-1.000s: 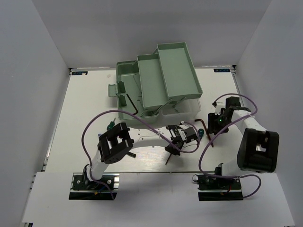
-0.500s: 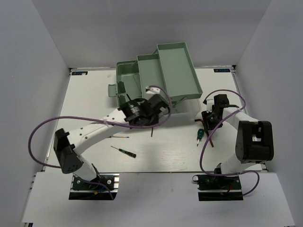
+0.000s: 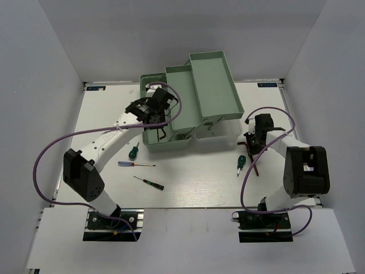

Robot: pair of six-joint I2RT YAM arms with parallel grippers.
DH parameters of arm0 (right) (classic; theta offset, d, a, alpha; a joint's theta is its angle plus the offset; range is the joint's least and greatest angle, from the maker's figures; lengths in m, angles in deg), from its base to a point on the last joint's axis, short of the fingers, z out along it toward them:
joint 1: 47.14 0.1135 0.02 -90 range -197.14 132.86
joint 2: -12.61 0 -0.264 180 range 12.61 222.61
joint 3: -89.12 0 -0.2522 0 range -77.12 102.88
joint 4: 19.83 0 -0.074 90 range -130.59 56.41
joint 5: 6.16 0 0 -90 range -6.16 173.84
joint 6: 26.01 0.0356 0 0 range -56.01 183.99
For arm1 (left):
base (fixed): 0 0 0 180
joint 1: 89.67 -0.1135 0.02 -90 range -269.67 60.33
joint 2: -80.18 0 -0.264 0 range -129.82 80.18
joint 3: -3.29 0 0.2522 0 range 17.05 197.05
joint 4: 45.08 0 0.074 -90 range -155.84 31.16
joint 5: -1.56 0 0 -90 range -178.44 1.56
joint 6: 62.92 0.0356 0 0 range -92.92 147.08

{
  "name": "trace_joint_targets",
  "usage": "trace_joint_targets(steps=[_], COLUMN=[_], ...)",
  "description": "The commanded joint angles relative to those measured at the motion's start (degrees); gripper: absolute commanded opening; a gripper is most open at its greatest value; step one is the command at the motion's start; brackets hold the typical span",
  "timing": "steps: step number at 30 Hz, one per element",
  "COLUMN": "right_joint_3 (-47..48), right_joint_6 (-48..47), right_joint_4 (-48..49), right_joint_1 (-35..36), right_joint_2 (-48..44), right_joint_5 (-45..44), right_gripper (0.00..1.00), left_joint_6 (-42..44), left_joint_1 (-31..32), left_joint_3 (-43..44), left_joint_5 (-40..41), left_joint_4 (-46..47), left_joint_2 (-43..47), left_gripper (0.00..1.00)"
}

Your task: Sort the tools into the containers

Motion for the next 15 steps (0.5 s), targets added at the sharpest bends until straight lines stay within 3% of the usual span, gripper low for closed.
trace_joint_targets(steps=[1,15], right_joint_3=[-3.4,-3.3], right_joint_6=[0.3,0.7], right_joint_4=[-1.2,-2.4], right_joint_1=[-0.6,-0.8], right_joint_2=[0.8,1.5], right_joint_5=[-2.5,-2.0], right_gripper=[0.10,0.10], left_joint_6=[4.7,10.5], left_joint_1=[-4.1,-11.6], left_joint_3=[4.4,10.9], left_joint_5=[-0.7,-12.4], left_joint_4=[3.2,7.8], left_joint_2=[0.9,-11.5], left_gripper=[0.00,0.00])
